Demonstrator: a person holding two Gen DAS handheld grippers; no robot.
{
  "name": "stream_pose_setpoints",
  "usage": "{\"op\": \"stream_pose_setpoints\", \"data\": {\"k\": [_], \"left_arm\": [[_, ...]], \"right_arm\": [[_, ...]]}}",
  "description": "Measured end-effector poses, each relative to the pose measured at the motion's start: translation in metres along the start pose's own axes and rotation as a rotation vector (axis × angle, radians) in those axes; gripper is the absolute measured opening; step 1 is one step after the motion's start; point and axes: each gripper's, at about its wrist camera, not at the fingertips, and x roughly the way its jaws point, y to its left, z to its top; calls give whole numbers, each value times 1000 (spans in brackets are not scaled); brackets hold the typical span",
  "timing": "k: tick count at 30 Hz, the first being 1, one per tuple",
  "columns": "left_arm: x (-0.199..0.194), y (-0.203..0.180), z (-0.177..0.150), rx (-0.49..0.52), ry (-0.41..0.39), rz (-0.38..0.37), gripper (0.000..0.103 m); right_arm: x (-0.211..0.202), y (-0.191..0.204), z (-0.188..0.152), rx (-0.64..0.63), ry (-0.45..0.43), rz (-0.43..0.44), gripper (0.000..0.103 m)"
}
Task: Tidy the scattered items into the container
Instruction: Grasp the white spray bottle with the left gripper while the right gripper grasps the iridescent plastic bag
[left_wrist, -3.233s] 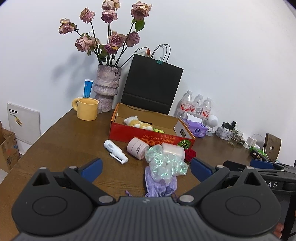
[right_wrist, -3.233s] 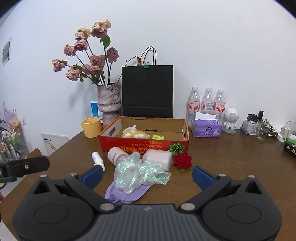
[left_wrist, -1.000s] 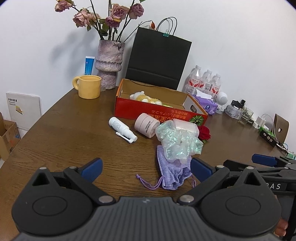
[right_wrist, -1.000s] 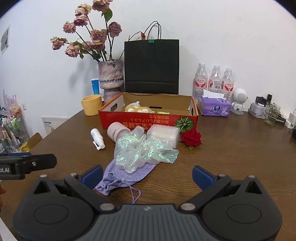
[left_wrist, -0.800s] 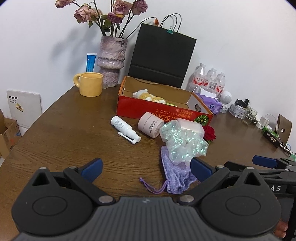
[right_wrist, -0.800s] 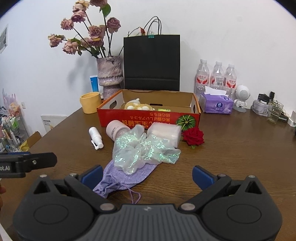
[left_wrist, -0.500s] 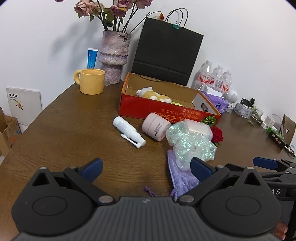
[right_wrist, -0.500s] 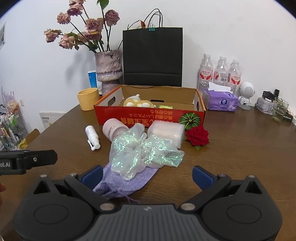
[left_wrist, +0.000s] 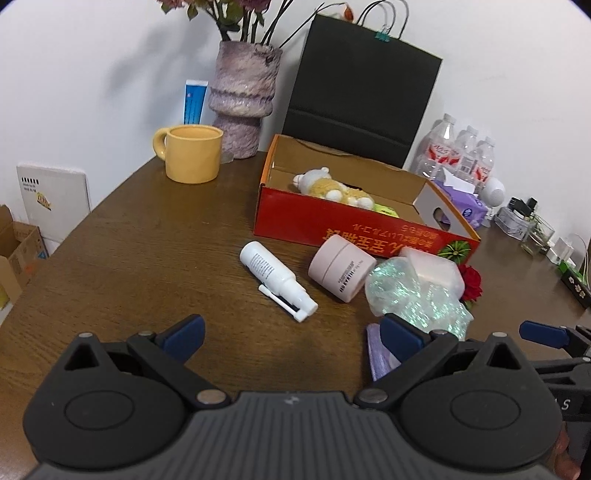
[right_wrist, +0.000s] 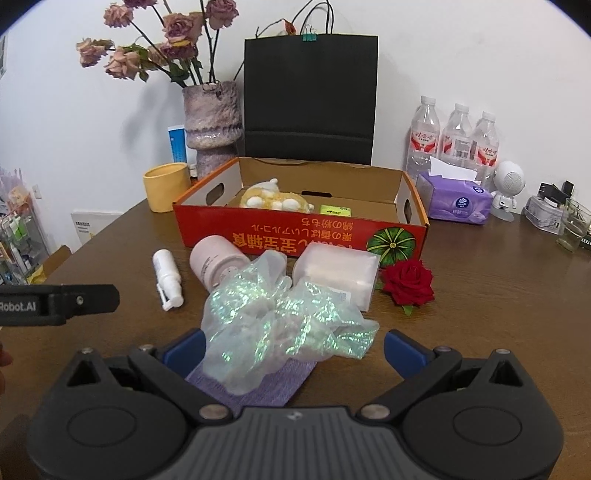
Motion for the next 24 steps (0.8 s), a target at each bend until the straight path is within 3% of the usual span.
{"op": "stream_pose_setpoints", "data": {"k": [18,24], "left_arm": [[87,15,36,-40,81,89,103],[116,18,35,-46,107,111,103]], "right_arm": [[64,3,12,61,19,37,103],[82,-9,1,124,17,77,94]]}}
